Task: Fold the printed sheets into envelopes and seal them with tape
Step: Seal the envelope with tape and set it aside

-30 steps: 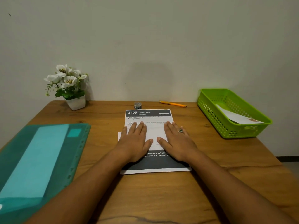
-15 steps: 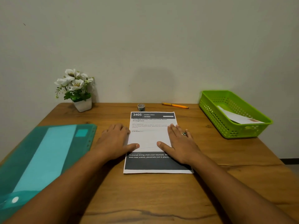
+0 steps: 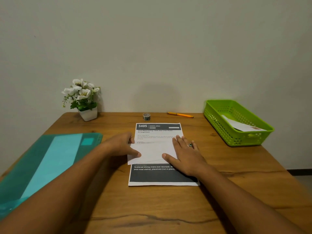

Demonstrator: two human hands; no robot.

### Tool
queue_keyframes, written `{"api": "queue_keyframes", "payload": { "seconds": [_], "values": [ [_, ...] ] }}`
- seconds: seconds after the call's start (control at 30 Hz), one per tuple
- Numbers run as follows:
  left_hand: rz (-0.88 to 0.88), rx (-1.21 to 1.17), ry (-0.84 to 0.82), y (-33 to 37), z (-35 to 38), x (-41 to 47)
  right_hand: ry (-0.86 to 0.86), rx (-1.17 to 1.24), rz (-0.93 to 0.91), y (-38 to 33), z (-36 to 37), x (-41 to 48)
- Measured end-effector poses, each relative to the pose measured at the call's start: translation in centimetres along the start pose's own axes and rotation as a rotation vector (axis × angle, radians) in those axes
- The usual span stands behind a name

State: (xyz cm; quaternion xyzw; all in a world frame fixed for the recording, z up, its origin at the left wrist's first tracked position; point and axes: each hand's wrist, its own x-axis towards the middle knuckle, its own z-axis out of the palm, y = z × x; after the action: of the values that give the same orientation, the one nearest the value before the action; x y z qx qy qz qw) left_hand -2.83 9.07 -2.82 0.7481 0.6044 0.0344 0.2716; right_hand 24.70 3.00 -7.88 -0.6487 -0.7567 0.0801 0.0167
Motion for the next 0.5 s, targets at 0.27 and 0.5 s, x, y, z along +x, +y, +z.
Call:
{"api": "queue_keyframes", "payload": {
  "seconds": [0.27,0.5],
  "values": [
    [0.020,-0.476,0.296,-0.7,2.0,-2.6,-0.029,0.082,0.054,-0.6,-1.9,0.5],
    [0.253,-0.767,0.376,2.2,0.7,-4.2,0.306,0.282,-0.219,-5.3,-7.2,0.7]
  ]
}}
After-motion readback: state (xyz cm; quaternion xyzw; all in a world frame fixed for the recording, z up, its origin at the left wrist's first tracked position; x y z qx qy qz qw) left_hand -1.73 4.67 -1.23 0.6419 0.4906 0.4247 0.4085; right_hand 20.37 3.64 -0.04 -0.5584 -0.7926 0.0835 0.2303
